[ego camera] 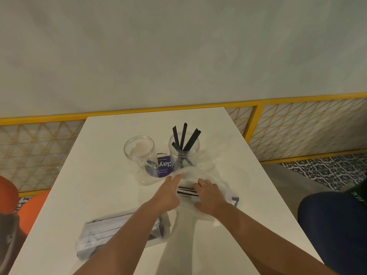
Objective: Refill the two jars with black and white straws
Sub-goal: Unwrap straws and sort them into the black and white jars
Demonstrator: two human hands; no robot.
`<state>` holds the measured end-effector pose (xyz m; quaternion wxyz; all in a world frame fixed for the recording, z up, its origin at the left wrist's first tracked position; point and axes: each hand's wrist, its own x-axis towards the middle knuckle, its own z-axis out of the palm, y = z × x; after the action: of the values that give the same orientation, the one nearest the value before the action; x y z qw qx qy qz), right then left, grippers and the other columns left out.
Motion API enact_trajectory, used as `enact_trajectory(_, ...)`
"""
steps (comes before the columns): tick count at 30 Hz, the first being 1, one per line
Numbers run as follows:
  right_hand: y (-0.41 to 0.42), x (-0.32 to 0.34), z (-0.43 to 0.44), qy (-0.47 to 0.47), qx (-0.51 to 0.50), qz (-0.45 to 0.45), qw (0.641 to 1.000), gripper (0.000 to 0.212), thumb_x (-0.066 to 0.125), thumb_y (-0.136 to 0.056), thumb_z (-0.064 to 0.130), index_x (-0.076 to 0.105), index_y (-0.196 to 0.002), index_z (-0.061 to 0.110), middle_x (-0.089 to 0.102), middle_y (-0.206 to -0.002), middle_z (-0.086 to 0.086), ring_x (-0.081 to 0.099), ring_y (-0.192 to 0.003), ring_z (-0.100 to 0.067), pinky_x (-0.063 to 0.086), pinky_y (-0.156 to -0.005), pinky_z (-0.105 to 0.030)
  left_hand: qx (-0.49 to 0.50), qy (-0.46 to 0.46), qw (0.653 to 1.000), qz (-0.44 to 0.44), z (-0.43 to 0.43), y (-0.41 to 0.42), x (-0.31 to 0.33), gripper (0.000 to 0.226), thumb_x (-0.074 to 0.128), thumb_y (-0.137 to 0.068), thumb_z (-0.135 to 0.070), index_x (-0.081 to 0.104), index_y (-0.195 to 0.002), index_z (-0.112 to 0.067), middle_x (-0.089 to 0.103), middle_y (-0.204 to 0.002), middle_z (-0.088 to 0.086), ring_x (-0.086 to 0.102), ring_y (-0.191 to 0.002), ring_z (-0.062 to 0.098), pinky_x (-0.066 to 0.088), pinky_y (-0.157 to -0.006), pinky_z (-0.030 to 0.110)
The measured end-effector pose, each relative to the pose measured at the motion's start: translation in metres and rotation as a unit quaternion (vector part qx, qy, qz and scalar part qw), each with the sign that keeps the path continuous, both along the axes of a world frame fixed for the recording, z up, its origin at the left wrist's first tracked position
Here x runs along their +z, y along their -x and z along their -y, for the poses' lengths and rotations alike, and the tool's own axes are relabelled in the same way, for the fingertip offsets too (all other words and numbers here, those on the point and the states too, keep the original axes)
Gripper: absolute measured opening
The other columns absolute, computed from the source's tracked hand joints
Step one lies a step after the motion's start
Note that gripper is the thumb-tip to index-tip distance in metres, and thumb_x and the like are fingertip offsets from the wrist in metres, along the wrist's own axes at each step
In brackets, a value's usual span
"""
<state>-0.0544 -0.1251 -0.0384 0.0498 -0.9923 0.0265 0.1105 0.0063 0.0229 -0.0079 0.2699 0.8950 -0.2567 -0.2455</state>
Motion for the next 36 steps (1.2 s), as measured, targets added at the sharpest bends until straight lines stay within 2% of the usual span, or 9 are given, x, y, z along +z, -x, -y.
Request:
enact_trajectory(8, -0.002, 0.000, -0.006, 0.008, 0.008, -0.011, 1.000, 0.056, 0.065, -0.080, 0.030, 0.041, -0.127, 0.014, 0.042, -0.130, -0.005, 0.044, -0.119, -0.024, 0.036, -0.098, -0.036, -0.006, 0.001, 1.000, 0.010, -0.003, 0.001, 0.004, 0.083, 0.056, -0.078, 0.008, 0.023, -0.146, -0.026, 0.042, -0.129, 0.012, 0.051, -0.111, 0.024, 0.046, -0.083, 0.022)
enact_trajectory(14, -0.003, -0.002, -0.007, -0.013, -0.001, -0.025, 1.000, 0.053, 0.062, -0.083, 0.024, 0.039, -0.129, 0.012, 0.042, -0.133, -0.007, 0.046, -0.120, -0.025, 0.039, -0.098, -0.035, -0.003, 0.004, 1.000, 0.012, -0.005, 0.000, 0.009, 0.078, 0.059, -0.080, 0.002, 0.025, -0.145, -0.025, 0.042, -0.131, 0.011, 0.048, -0.116, 0.024, 0.044, -0.092, 0.026)
enact_trajectory(18, -0.001, -0.002, -0.004, -0.078, -0.029, -0.058, 0.995, 0.055, 0.056, -0.087, 0.030, 0.036, -0.134, 0.013, 0.044, -0.136, -0.006, 0.044, -0.125, -0.025, 0.039, -0.099, -0.035, 0.013, 0.014, 1.000, 0.016, -0.006, -0.001, 0.011, 0.070, 0.053, -0.080, 0.008, 0.037, -0.140, -0.024, 0.043, -0.128, 0.011, 0.047, -0.117, 0.025, 0.040, -0.086, 0.023)
enact_trajectory(22, -0.002, -0.001, -0.003, -0.073, -0.034, -0.048, 0.996, 0.054, 0.054, -0.089, 0.030, 0.035, -0.137, 0.018, 0.049, -0.133, -0.004, 0.049, -0.121, -0.024, 0.042, -0.100, -0.035, 0.022, 0.031, 0.999, 0.023, -0.006, 0.000, 0.012, 0.062, 0.053, -0.080, 0.007, 0.047, -0.134, -0.024, 0.046, -0.130, 0.007, 0.046, -0.120, 0.021, 0.038, -0.093, 0.021)
enact_trajectory(25, 0.000, -0.001, -0.003, -0.132, -0.064, -0.053, 0.988, 0.049, 0.056, -0.087, 0.026, 0.039, -0.133, 0.022, 0.055, -0.127, -0.004, 0.054, -0.114, -0.023, 0.045, -0.097, -0.034, 0.037, 0.056, 0.997, 0.024, -0.005, 0.002, 0.014, 0.057, 0.051, -0.081, 0.006, 0.051, -0.130, -0.023, 0.048, -0.133, 0.004, 0.045, -0.123, 0.019, 0.035, -0.095, 0.019)
enact_trajectory(29, 0.007, 0.009, 0.001, -0.206, -0.091, -0.031, 0.974, 0.042, 0.056, -0.087, 0.046, 0.047, -0.126, 0.035, 0.059, -0.119, 0.011, 0.055, -0.106, -0.010, 0.043, -0.095, -0.024, 0.050, 0.050, 0.997, 0.025, -0.007, 0.002, 0.016, 0.053, 0.053, -0.082, 0.005, 0.052, -0.129, -0.019, 0.050, -0.134, 0.005, 0.046, -0.123, 0.020, 0.036, -0.099, 0.023)
enact_trajectory(31, 0.008, 0.020, 0.002, -0.210, -0.090, -0.021, 0.973, 0.037, 0.057, -0.085, 0.049, 0.053, -0.119, 0.033, 0.062, -0.112, 0.009, 0.057, -0.099, -0.011, 0.045, -0.086, -0.023, 0.063, 0.041, 0.997, 0.031, -0.008, 0.001, 0.019, 0.052, 0.054, -0.081, 0.004, 0.053, -0.128, -0.018, 0.051, -0.133, 0.005, 0.048, -0.121, 0.021, 0.039, -0.101, 0.027)
enact_trajectory(33, 0.006, 0.029, 0.005, -0.213, -0.086, -0.047, 0.972, 0.035, 0.057, -0.087, 0.043, 0.053, -0.118, 0.028, 0.062, -0.114, 0.003, 0.057, -0.100, -0.016, 0.040, -0.079, -0.023, 0.077, 0.041, 0.996, 0.031, -0.008, 0.000, 0.022, 0.052, 0.053, -0.081, 0.005, 0.053, -0.128, -0.018, 0.052, -0.131, 0.007, 0.052, -0.114, 0.022, 0.043, -0.094, 0.026)
enact_trajectory(36, 0.003, 0.040, 0.009, -0.244, -0.066, -0.090, 0.963, 0.037, 0.058, -0.087, 0.030, 0.051, -0.123, 0.024, 0.060, -0.119, -0.001, 0.055, -0.099, -0.018, 0.036, -0.079, -0.023, 0.099, 0.081, 0.992, -0.009, -0.007, -0.001, 0.025, 0.050, 0.051, -0.080, 0.008, 0.054, -0.124, -0.016, 0.055, -0.125, 0.009, 0.052, -0.093, 0.018, 0.043, -0.064, 0.015)
